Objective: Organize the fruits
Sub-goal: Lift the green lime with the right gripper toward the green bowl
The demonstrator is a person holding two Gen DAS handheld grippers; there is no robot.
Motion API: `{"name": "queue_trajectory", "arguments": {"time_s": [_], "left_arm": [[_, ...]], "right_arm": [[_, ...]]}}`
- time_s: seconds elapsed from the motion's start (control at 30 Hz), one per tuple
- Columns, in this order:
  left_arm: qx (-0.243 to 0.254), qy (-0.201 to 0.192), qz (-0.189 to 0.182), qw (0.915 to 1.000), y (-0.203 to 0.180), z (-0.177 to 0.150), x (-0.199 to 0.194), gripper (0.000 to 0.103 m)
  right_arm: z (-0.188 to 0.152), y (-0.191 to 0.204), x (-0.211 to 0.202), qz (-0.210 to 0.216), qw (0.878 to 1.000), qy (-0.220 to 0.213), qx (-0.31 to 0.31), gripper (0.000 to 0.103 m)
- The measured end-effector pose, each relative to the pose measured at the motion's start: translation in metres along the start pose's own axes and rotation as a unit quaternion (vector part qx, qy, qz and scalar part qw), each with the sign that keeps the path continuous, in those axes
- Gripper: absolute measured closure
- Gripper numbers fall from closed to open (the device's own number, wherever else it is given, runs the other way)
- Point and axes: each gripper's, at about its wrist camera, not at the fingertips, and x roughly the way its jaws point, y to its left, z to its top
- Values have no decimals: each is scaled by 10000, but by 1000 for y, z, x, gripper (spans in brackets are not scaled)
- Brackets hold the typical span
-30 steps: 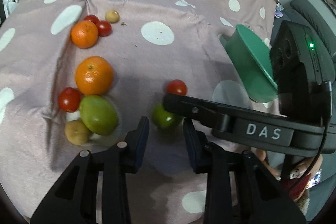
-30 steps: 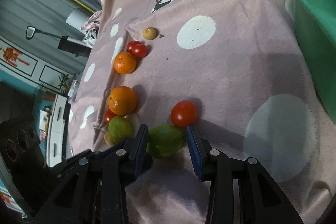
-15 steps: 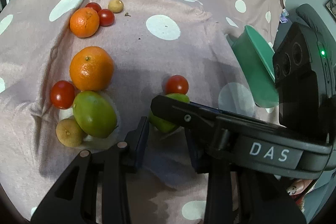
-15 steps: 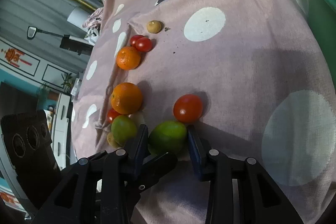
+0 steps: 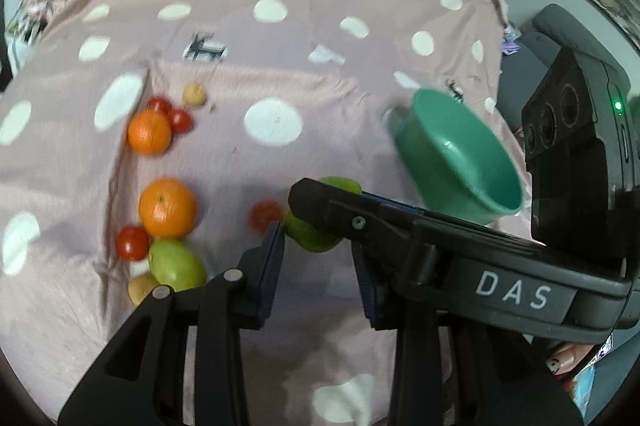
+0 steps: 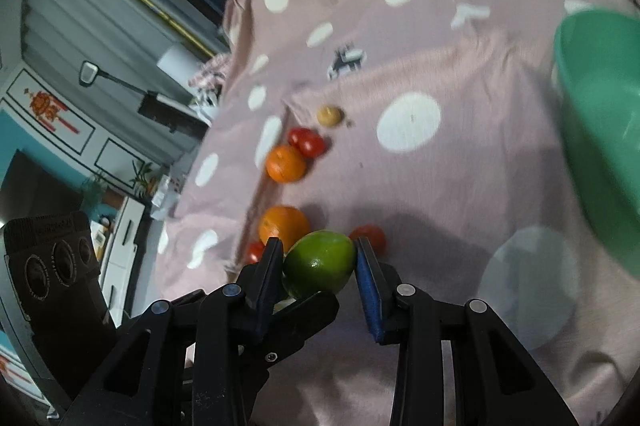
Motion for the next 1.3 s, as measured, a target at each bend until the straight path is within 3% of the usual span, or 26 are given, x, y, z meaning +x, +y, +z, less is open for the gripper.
{"name": "queue_trajectory", "arguments": {"time_s": [0.3, 0.47, 1.3], "left_arm": [[343, -703, -114, 9969, -32, 36, -31, 69], [445, -892, -84, 9950, -45, 51, -31, 70], [1080, -547, -353, 9920, -114, 58, 30, 72]], "right_arm": [[31, 24, -53, -1, 9961, -771, -436, 66], [48, 26, -69, 26, 9924, -1021, -686, 66], [52, -46, -109, -509, 9858, -1601, 48, 67]]}}
